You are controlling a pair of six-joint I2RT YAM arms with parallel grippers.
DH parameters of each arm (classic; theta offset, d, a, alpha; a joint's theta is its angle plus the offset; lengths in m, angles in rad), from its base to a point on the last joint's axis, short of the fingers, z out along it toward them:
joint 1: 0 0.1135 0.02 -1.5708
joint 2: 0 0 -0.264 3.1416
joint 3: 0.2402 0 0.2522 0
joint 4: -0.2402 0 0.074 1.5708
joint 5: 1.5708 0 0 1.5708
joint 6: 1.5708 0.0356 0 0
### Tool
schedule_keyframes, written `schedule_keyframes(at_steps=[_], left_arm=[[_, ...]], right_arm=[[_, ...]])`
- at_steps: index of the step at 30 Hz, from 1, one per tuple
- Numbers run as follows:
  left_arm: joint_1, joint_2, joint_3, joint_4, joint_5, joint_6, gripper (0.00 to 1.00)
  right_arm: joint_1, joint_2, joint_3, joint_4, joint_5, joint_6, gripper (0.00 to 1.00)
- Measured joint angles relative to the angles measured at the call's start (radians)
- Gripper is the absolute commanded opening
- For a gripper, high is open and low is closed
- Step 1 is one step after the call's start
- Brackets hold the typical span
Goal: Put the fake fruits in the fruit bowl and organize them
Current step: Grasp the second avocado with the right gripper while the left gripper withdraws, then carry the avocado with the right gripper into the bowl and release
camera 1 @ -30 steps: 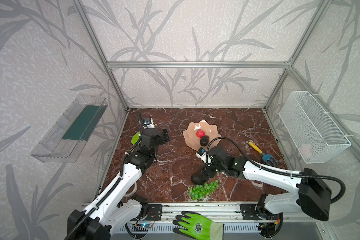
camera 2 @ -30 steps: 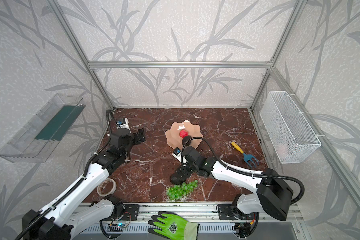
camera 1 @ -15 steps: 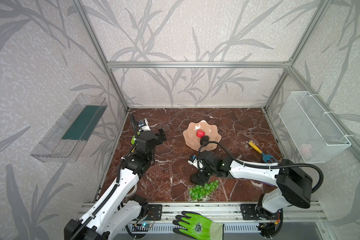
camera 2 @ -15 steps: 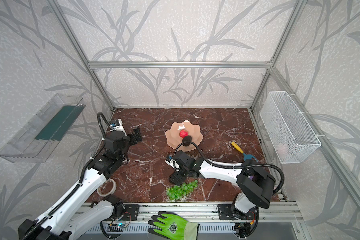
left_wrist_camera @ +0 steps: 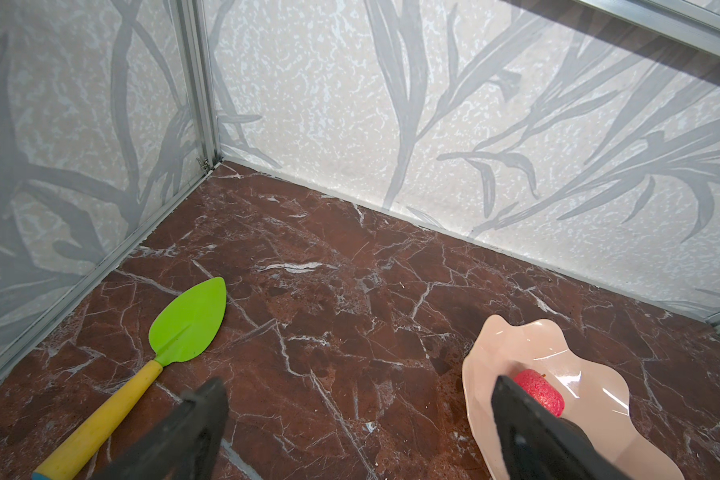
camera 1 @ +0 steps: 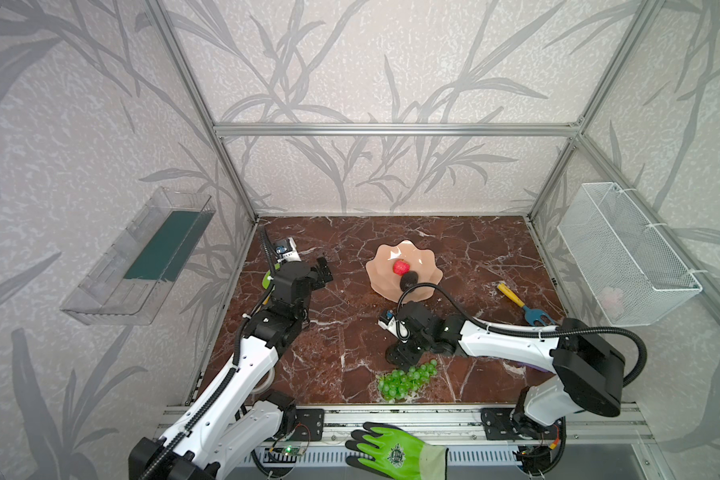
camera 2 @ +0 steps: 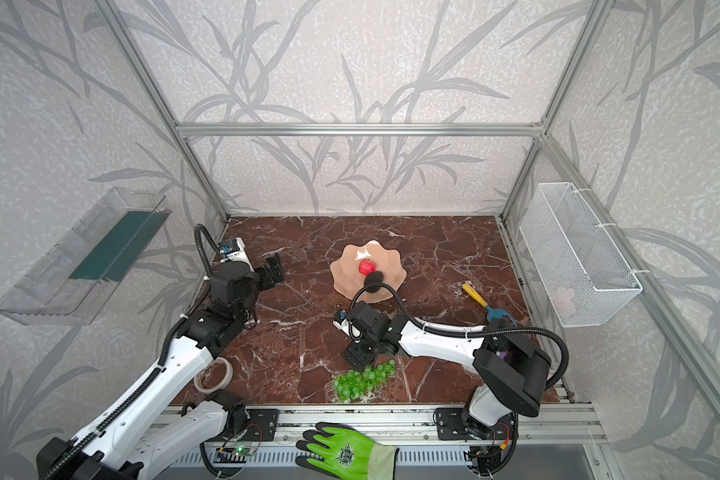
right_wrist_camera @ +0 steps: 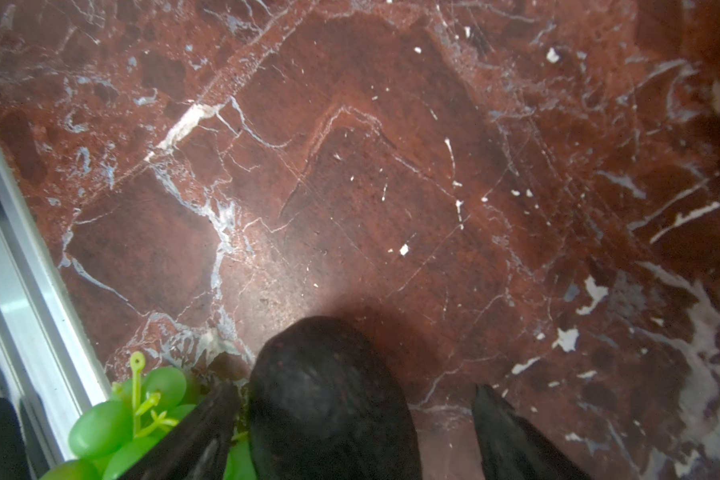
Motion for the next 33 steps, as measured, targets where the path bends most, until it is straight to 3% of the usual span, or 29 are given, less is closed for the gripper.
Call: schedule_keyframes(at_steps=[11, 22, 33], left_arm=[[0.003, 0.007, 0.000, 0.001, 0.000, -0.001, 0.99], [0.005, 0.007, 0.000, 0.001, -0.001, 0.000, 0.99], [0.007, 0.001, 0.000, 0.001, -0.013, -0.001, 0.99]], right_arm=[[0.000, 0.011, 0.000, -0.017, 0.043, 0.049, 0.85], [0.000, 0.065, 0.009, -0.030, 0.055, 0.072, 0.49], [-0.088, -0.035, 0.243, -0.145, 0.198, 0.072, 0.48]])
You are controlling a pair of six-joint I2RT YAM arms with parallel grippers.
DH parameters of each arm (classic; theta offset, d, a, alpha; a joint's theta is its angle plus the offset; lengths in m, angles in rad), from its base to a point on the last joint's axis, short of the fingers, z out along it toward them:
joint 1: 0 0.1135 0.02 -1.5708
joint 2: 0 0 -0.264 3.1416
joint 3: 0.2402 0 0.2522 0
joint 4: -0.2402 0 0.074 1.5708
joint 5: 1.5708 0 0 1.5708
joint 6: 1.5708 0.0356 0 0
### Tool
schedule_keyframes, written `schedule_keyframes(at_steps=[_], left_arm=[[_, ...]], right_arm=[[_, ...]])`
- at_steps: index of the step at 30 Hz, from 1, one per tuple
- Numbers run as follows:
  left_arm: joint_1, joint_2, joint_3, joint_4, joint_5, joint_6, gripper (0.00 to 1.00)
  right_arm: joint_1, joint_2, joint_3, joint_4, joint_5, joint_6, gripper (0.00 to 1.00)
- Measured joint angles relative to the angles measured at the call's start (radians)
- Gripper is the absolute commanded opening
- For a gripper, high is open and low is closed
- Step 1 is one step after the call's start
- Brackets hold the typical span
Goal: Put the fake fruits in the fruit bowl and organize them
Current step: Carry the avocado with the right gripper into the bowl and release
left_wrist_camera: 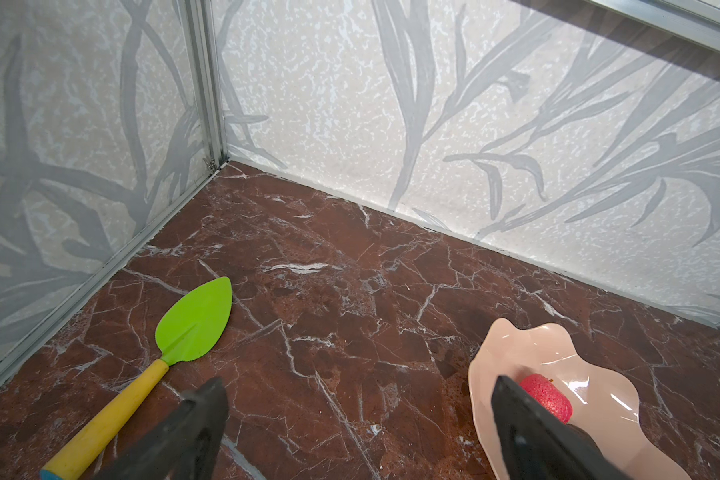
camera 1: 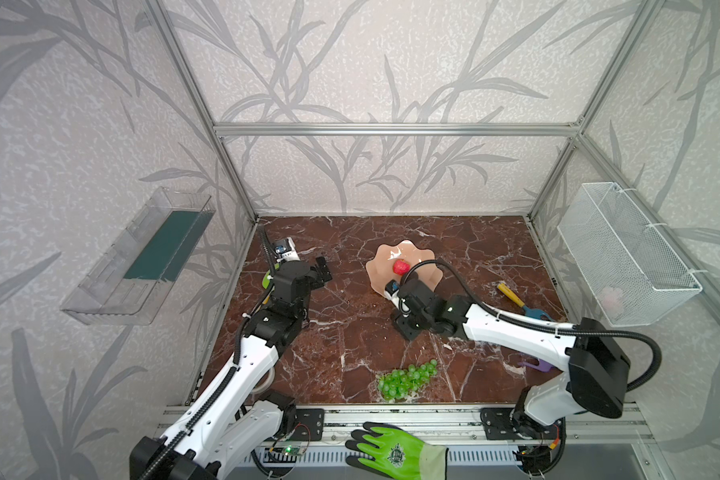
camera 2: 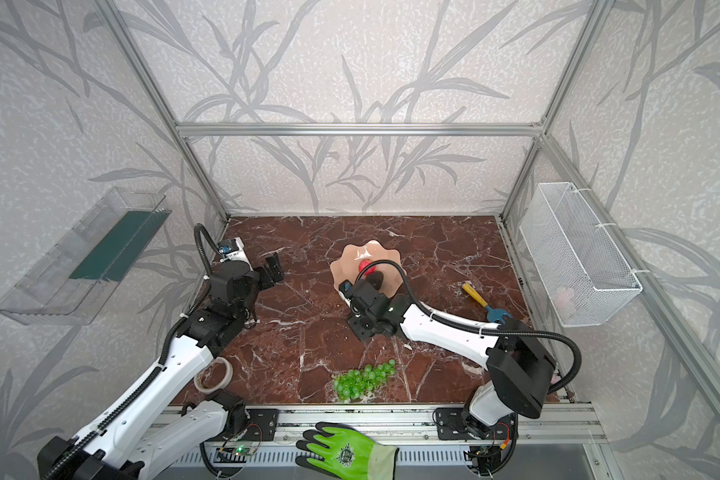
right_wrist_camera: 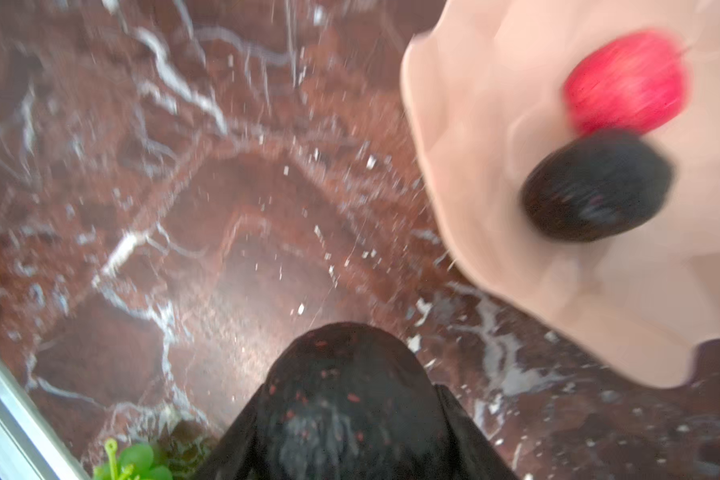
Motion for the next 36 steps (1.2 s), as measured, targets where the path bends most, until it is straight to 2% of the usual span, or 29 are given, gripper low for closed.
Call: schedule_keyframes(at_steps=[4, 9, 13, 18, 25, 36], left_arm=[[0.000, -0.016, 0.000, 0.000, -0.006, 0.000, 1.00], [0.000, -0.038, 0.000, -0.008, -0.009, -0.002, 1.00], [0.001, -0.058, 0.000, -0.013, -0.009, -0.006, 1.00], [0.002, -0.071, -0.002, -0.022, -0.010, -0.006, 1.00], [0.003, -0.071, -0.002, -0.025, -0.010, -0.006, 1.00], [0.003, -0.071, -0.004, -0.024, -0.014, -0.006, 1.00]], right_arm=[[-0.061, 0.052, 0.157, 0.005, 0.011, -0.011, 0.48], [-0.129, 0.252, 0.350, 0.051, 0.009, -0.029, 0.48], [-0.158, 0.410, 0.436, 0.060, 0.006, -0.041, 0.48], [-0.193, 0.530, 0.472, 0.063, 0.002, -0.038, 0.48], [-0.222, 0.580, 0.480, 0.077, -0.021, -0.026, 0.51], [-0.227, 0.598, 0.492, 0.086, -0.050, -0.015, 0.66]])
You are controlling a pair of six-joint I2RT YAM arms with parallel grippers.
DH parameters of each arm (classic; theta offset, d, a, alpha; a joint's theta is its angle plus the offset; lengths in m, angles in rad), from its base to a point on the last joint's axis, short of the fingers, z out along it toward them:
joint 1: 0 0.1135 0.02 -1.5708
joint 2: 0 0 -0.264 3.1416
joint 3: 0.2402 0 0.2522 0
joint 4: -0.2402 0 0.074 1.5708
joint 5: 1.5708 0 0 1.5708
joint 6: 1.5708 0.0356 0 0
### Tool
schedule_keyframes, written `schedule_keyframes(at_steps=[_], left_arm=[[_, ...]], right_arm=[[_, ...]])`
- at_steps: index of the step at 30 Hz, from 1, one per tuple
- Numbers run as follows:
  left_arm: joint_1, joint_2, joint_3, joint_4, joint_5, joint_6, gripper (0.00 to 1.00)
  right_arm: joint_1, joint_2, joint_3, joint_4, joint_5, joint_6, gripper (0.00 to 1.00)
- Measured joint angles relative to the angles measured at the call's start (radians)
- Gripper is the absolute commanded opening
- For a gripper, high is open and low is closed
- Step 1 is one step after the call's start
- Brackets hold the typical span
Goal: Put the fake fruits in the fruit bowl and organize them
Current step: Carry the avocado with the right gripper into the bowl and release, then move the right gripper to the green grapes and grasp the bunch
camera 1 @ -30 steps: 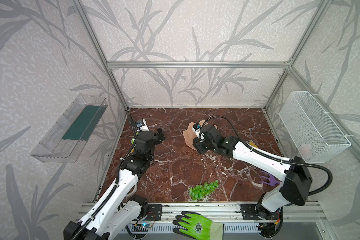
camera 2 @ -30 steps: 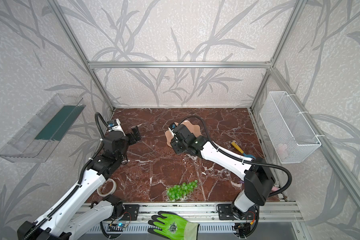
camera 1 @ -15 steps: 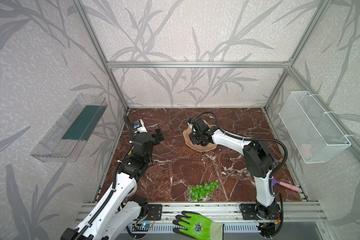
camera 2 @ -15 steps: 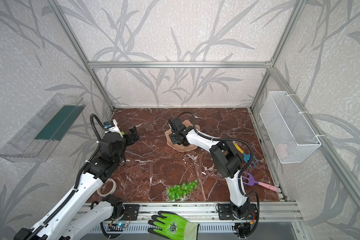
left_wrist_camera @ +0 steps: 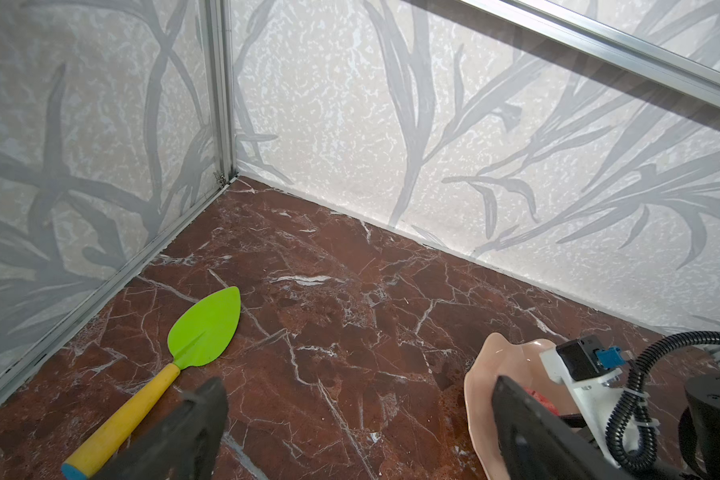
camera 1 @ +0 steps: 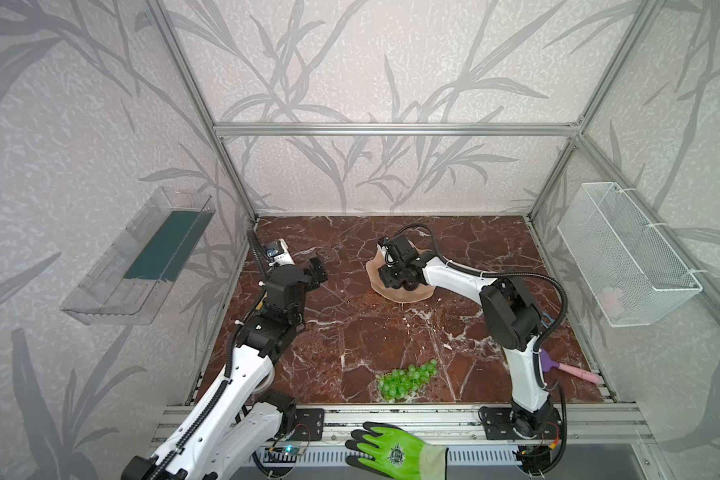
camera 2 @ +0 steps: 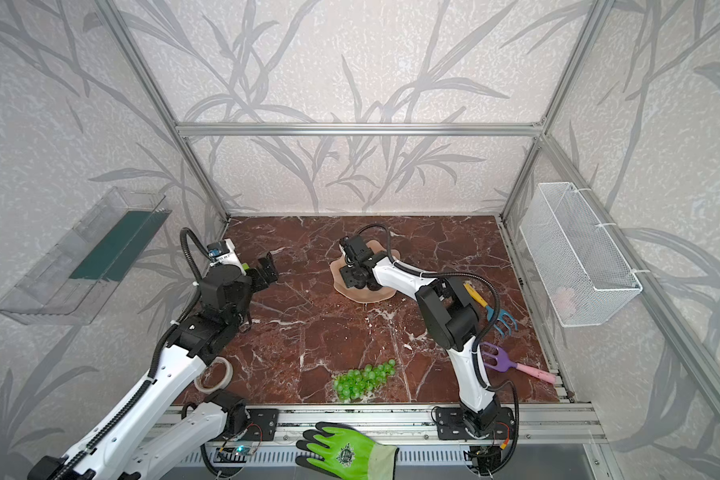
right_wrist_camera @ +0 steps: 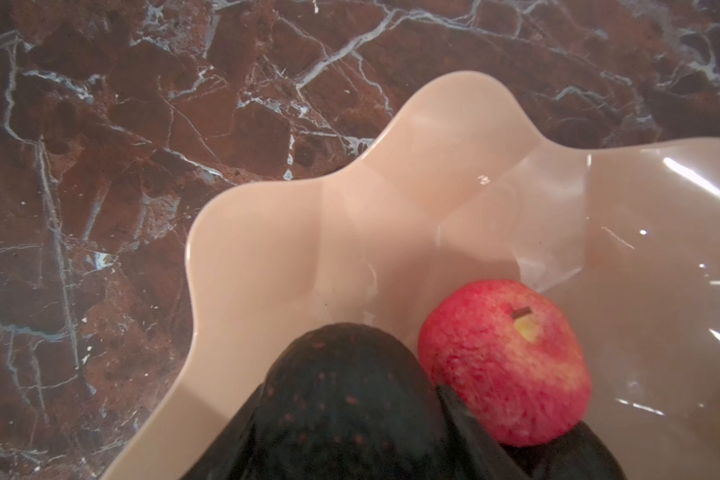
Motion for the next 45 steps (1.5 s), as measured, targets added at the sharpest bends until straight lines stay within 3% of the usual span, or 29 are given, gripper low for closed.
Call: schedule_keyframes(at_steps=[12, 18, 21, 22, 26, 30, 37, 45], left_arm=[[0.000, 0.000, -0.006, -0.004, -0.001, 0.000, 1.00], [0.000, 0.000, -0.009, -0.004, -0.002, 0.000, 1.00], [0.000, 0.000, -0.009, -0.003, -0.003, 0.000, 1.00], [0.000, 0.000, -0.009, -0.002, -0.003, 0.000, 1.00], [0.001, 0.000, -0.012, 0.004, -0.003, 0.000, 1.00], [0.002, 0.000, -0.020, 0.007, -0.002, -0.002, 1.00], [0.002, -0.007, -0.021, 0.008, 0.002, -0.003, 1.00], [0.003, -0.021, -0.023, 0.011, 0.002, -0.010, 1.00]], right_arm=[[0.000, -0.051, -0.015, 0.001, -0.019, 0.002, 0.76], [0.000, -0.361, -0.261, 0.060, -0.095, -0.014, 0.83], [0.005, -0.542, -0.451, 0.117, -0.180, -0.035, 0.98], [0.011, -0.589, -0.510, 0.140, -0.195, -0.047, 0.99], [0.137, -0.779, -0.788, 0.212, -0.220, -0.101, 0.99], [0.262, -0.868, -0.924, 0.222, -0.281, -0.148, 0.99], [0.378, -0.974, -1.010, 0.246, -0.333, -0.192, 0.99], [0.438, -0.927, -1.010, 0.241, -0.359, -0.250, 0.99]])
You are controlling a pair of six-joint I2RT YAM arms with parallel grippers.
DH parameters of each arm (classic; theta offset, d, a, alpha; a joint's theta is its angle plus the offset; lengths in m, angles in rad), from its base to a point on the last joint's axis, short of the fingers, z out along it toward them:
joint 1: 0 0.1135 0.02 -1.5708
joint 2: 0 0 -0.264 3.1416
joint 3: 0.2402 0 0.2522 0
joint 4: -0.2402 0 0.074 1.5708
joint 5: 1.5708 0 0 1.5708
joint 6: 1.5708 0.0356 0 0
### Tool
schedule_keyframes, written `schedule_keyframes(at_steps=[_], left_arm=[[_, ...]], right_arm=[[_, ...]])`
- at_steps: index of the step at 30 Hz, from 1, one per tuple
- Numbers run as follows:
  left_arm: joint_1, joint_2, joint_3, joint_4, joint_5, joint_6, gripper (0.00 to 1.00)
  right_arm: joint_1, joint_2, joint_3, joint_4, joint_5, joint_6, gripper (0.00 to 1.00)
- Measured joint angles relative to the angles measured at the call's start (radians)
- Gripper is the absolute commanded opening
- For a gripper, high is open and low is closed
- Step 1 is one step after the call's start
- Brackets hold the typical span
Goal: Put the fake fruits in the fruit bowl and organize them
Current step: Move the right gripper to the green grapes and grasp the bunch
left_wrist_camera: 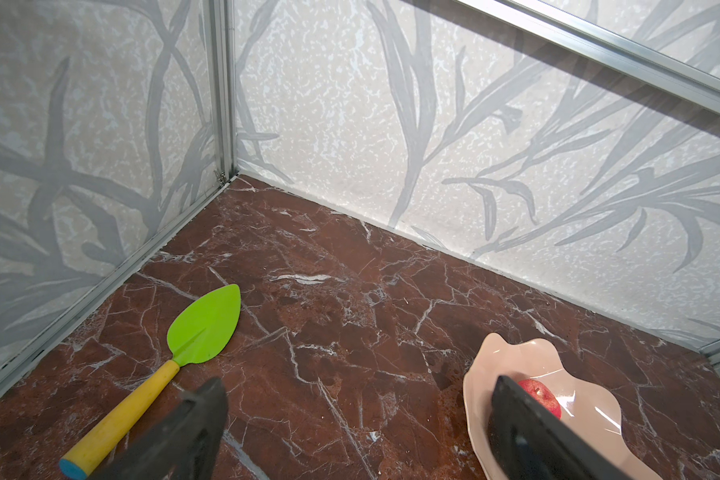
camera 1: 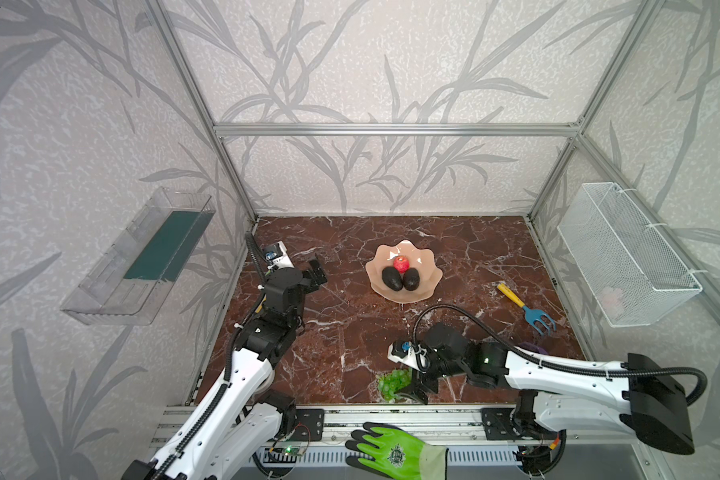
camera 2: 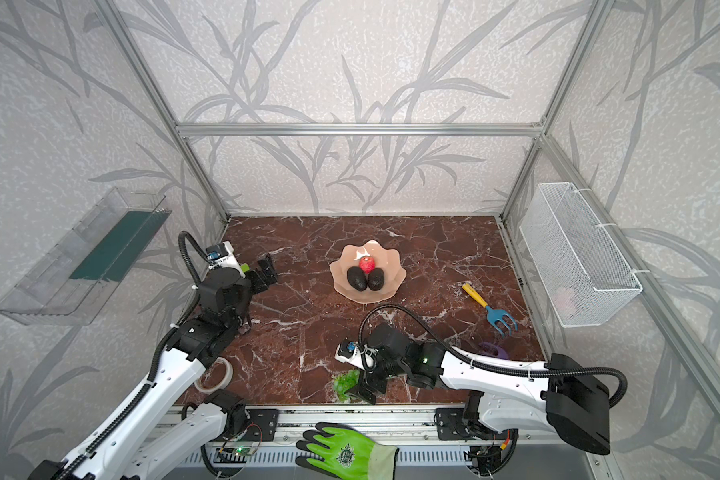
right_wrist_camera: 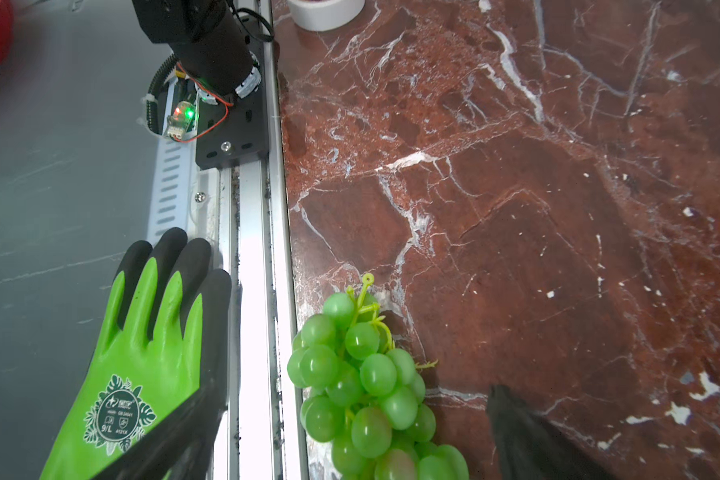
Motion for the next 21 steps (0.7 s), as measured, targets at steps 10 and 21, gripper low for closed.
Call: schedule_keyframes(at_steps=[10, 21], left_arm=[[0.000, -0.015, -0.007, -0.001, -0.001, -0.007, 1.00], [0.000, -0.028, -0.013, 0.000, -0.005, -0.007, 1.00]], right_arm=[[0.008, 0.157, 0.013, 0.017, 0.010, -0.040, 0.99], [0.014, 0.319, 0.033, 0.064, 0.012, -0.042, 0.96]])
